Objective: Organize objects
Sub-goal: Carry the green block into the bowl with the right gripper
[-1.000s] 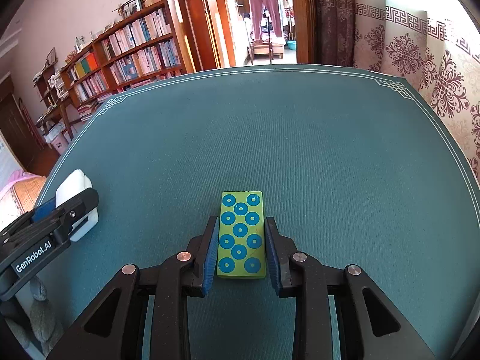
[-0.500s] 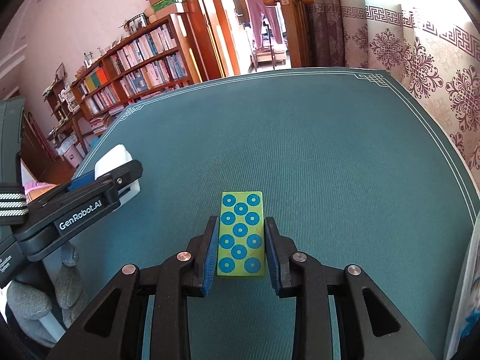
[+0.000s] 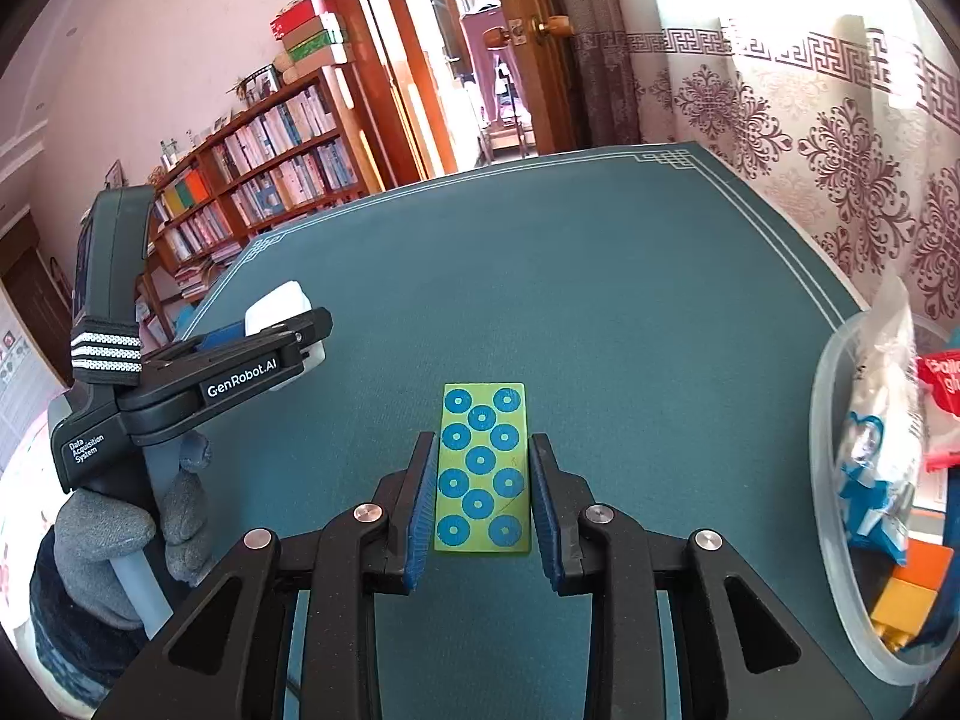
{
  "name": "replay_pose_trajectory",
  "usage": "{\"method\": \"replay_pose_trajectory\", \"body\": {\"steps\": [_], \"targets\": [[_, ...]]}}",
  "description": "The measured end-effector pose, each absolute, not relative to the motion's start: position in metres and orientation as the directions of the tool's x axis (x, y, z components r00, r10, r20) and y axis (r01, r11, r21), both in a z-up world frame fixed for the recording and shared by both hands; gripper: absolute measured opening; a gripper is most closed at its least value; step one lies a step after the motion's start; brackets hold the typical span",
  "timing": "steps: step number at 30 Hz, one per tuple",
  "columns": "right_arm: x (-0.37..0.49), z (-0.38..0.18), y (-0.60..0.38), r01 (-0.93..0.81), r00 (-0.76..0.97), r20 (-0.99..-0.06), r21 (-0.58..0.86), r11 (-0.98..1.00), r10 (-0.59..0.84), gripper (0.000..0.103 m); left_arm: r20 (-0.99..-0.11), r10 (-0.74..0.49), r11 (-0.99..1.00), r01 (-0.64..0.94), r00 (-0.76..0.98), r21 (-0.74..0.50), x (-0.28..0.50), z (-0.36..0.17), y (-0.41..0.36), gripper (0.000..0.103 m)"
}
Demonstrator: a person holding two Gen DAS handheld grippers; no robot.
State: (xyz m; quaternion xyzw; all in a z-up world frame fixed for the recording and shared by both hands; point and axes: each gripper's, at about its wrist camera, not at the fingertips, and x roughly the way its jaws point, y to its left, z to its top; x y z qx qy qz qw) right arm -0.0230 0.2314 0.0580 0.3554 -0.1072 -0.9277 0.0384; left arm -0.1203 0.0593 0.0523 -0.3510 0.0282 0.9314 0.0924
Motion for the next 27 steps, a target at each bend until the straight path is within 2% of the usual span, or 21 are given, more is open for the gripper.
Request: {"method": "replay_pose_trajectory", "body": {"steps": [19, 27], "targets": [[0.042, 0.089, 0.341, -0.285, -0.799, -0.589, 0.186, -0.940, 0.126, 0.030, -0.673, 0.190, -0.965, -0.260, -0.715, 0.004, -0.107, 0.046, 0.080, 0.066], [0.037, 0.080, 0.369, -0.361, -0.776, -0.601, 0.176, -0.916, 0.190, 0.030, -0.673, 0.202, -0.962, -0.271, -0.711, -0.002, -0.105, 0.046, 0.082, 0.066]]}}
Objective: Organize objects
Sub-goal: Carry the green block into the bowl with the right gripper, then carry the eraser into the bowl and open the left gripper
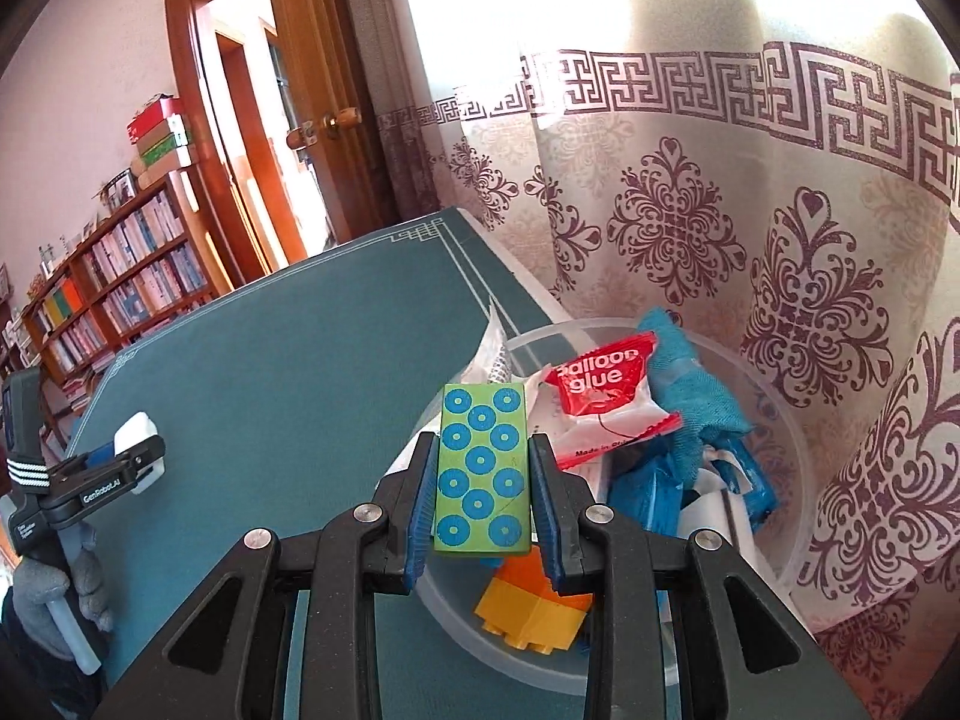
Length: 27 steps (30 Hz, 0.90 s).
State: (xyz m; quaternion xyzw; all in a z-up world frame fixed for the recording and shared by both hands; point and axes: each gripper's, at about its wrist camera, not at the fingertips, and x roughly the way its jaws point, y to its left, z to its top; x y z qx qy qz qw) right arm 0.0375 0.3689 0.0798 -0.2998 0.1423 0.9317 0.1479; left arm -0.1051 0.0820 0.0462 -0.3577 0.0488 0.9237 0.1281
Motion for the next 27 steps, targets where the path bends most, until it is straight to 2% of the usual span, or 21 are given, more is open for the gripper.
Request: {"method": "replay_pose_trajectory", "body": {"steps": [8, 27], "targets": [[0.030, 0.065, 0.384, -0.386, -0.751, -0.634, 0.192, -0.903, 0.186, 0.031, -0.674, 0.206, -0.959, -0.282, -0.709, 0.003, -0.102, 0.045, 0.085, 0.066], [0.068, 0.082, 0.382, -0.383, -0.767, -0.598, 0.135, -0.914, 0.233, 0.031, -0.691, 0.259, -0.937, -0.349, -0.675, -0.011, -0.086, 0.043, 0.108, 0.066]]}}
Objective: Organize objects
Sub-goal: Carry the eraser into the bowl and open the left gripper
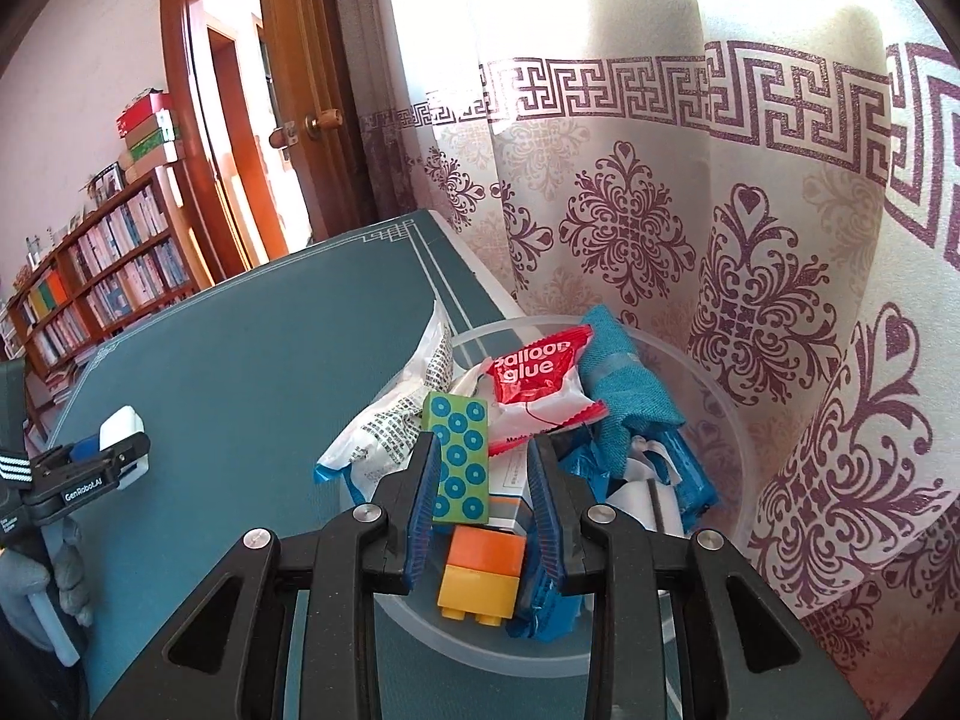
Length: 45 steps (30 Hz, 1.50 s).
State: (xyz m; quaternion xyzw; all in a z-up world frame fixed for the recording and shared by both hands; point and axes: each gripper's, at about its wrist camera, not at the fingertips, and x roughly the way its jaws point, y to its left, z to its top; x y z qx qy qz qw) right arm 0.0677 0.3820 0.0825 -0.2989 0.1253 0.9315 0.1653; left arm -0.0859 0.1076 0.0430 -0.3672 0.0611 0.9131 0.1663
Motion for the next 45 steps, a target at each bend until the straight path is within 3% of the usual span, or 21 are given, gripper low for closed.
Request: {"method": "replay_pose_trajectory", "body": {"steps": [20, 31, 45], "targets": [[0.100, 0.068, 0.405, -0.372, -0.762, -0.611, 0.144, -0.917, 0.213, 0.032, -0.704, 0.465, -0.822, -0.556, -0.537, -0.119, -0.021, 0.055, 0.191, 0.067], [0.128, 0.060, 0.398, -0.298, -0.772, -0.605, 0.075, -0.952, 0.194, 0.032, -0.666, 0.554, -0.727, -0.680, -0.500, -0.094, 0.012, 0.082, 0.253, 0.067], [0.156, 0.062, 0.401, -0.229, -0.818, -0.565, 0.150, -0.962, 0.107, 0.033, -0.665, 0.577, -0.648, -0.761, -0.474, -0.020, 0.024, 0.084, 0.328, 0.067]]}}
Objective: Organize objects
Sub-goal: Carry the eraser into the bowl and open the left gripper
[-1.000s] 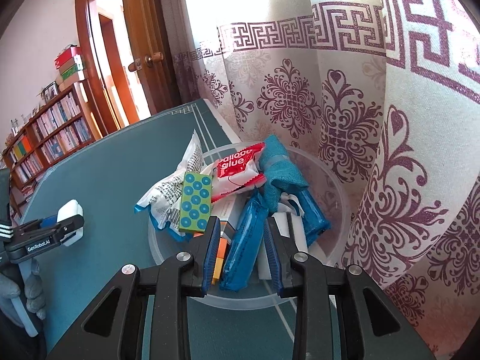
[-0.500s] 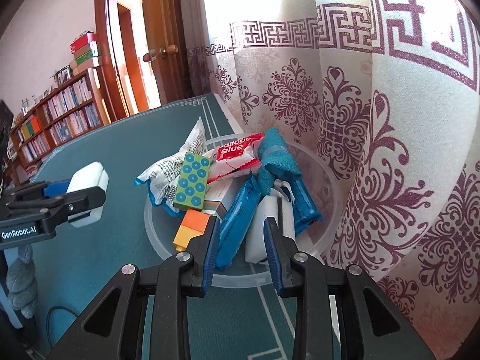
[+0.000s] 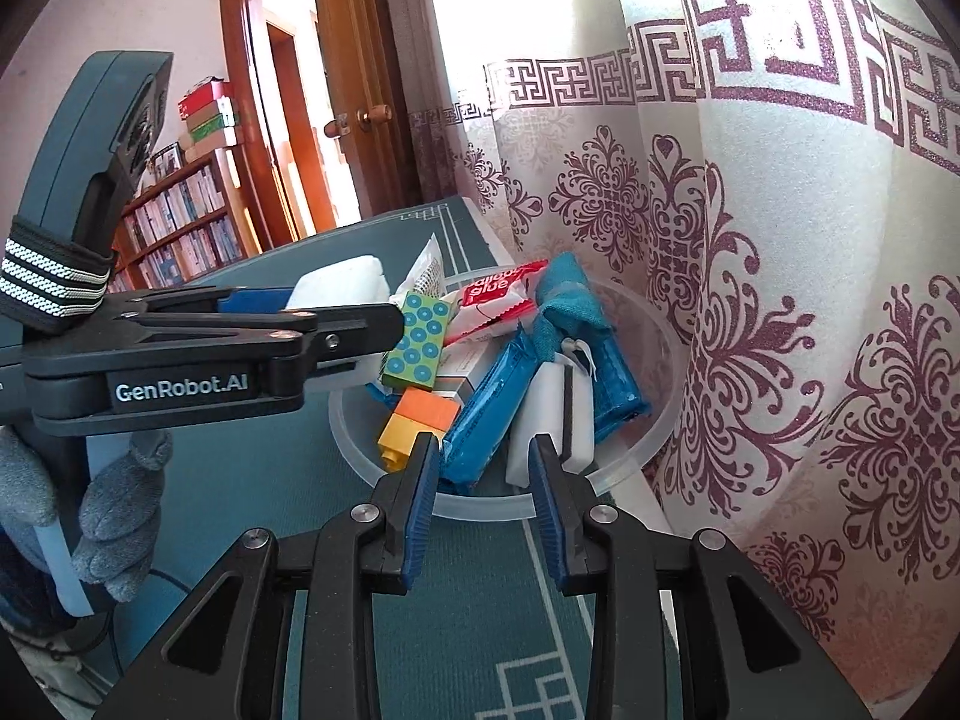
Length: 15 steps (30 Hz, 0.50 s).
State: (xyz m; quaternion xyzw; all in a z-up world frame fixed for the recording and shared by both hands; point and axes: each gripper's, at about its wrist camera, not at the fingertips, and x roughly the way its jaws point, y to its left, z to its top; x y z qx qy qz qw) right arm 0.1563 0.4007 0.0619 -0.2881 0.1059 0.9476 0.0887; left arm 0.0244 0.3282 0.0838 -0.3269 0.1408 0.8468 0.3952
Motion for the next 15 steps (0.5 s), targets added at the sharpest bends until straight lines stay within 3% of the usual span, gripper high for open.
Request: {"method": "replay_pose_trajectory", "body": {"steps": [10, 15], "targets": [[0.158, 0.060, 0.402, -0.219, -0.817, -0.571, 0.174, -0.960, 0.083, 0.033, -0.662, 0.567, -0.612, -0.789, -0.490, 0.059, 0.020, 0.075, 0.352, 0.070], [0.158, 0.059, 0.403, -0.221, -0.813, -0.577, 0.179, -0.959, 0.080, 0.033, -0.667, 0.572, -0.619, -0.785, -0.477, 0.030, 0.013, 0.071, 0.351, 0.079]]}}
